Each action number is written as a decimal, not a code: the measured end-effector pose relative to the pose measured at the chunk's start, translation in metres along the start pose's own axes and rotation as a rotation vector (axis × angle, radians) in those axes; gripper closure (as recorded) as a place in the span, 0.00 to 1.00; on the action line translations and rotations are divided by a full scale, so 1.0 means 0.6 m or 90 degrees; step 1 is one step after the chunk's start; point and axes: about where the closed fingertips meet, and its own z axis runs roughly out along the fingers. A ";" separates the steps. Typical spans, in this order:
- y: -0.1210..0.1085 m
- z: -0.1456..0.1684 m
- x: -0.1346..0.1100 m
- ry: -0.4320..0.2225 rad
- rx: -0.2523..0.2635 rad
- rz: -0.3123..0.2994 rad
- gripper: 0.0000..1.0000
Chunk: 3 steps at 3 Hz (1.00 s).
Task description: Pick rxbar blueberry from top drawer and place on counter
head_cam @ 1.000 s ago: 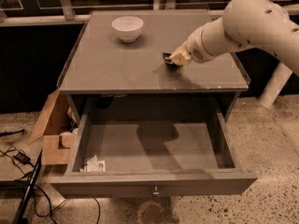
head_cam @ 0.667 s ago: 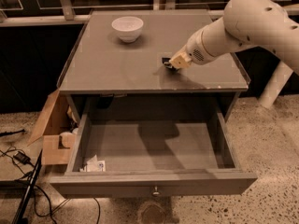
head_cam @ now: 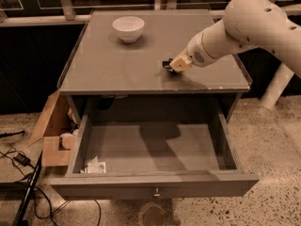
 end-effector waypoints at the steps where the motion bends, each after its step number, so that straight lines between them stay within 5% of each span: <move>1: 0.002 0.011 0.005 -0.027 0.024 -0.018 1.00; 3: 0.011 0.035 0.024 -0.124 0.099 -0.084 1.00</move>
Offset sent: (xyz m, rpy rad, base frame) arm 0.0021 0.0014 -0.0245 0.0480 -0.3747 0.0195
